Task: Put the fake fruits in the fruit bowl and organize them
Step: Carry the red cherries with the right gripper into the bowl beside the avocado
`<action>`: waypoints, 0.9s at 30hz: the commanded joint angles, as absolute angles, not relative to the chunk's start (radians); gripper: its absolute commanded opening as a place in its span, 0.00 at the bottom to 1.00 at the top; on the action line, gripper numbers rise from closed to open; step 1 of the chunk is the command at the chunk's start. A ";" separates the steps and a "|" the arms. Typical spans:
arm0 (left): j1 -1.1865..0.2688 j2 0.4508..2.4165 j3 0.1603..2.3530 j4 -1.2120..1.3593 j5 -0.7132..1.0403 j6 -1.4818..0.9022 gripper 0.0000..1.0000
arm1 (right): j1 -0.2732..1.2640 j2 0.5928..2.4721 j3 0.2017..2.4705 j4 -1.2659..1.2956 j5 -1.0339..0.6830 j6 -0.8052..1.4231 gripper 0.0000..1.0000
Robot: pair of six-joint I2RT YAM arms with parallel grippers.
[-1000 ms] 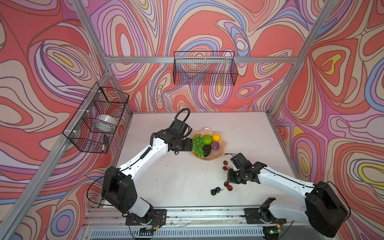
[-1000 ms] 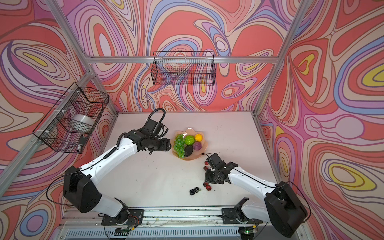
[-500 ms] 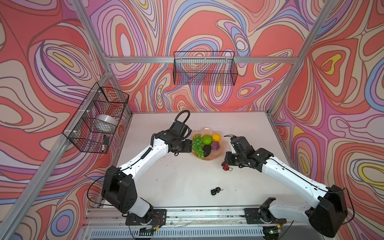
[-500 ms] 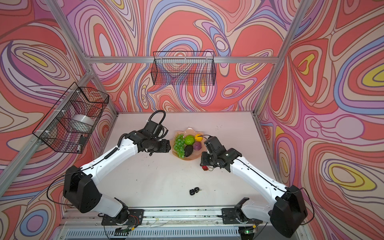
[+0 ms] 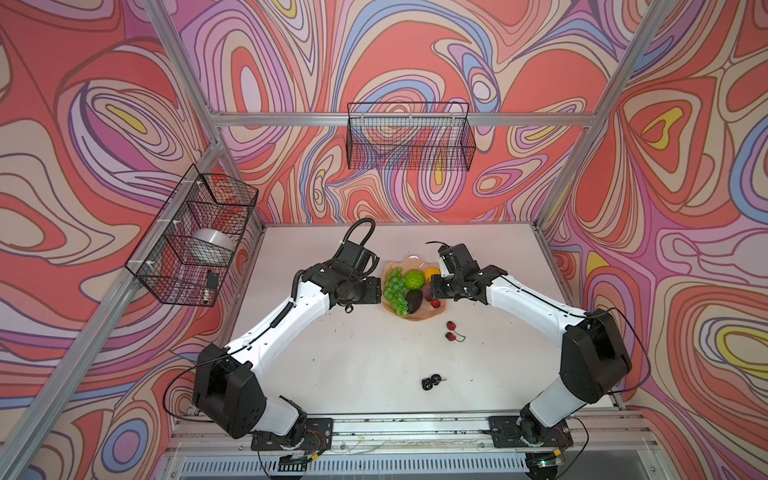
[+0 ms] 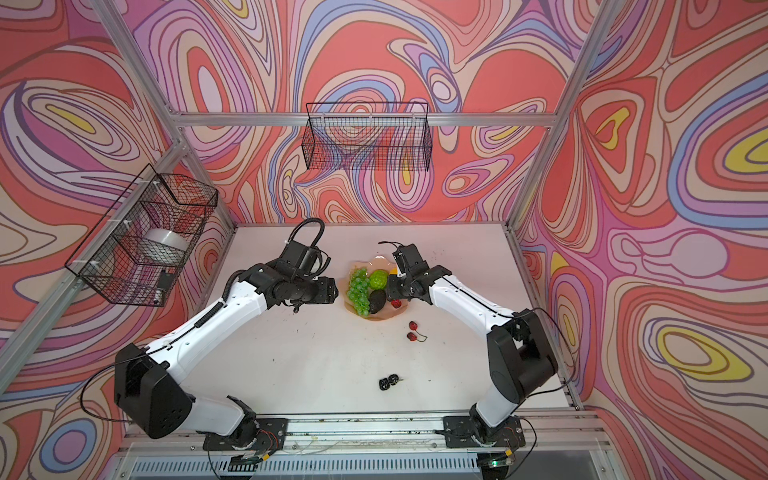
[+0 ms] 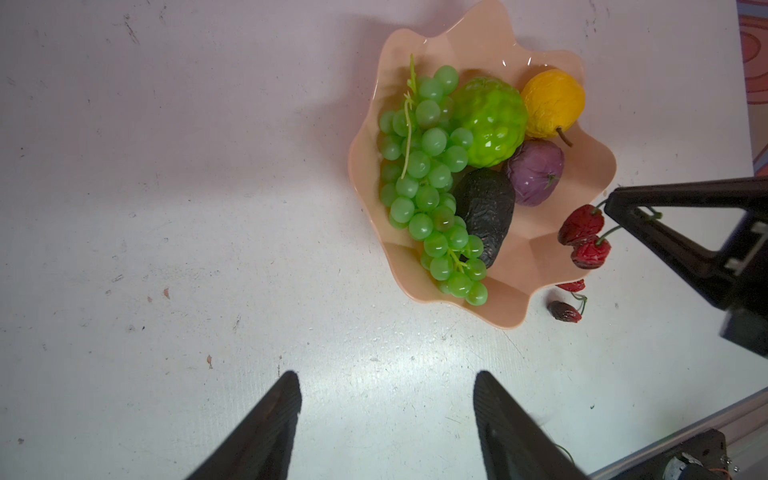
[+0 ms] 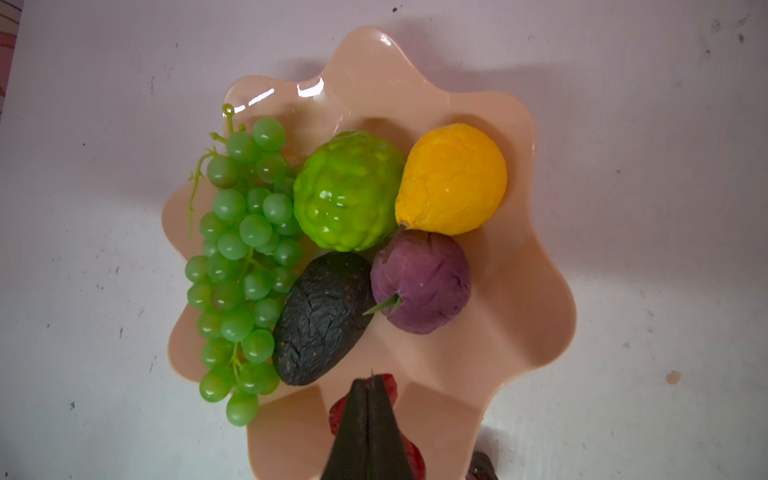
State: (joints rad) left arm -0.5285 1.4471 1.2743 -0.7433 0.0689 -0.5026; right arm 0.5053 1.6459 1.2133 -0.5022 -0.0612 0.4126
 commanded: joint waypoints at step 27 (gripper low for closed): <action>-0.524 1.443 1.229 -0.743 0.052 -0.529 0.70 | 0.499 1.715 1.136 -0.393 -0.068 0.468 0.00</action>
State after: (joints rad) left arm -0.5285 1.4475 1.2362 -0.7422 0.0689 -0.5140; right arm 0.5026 1.7149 1.1397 -0.4088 -0.0845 0.4622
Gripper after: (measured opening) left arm 0.697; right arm 0.041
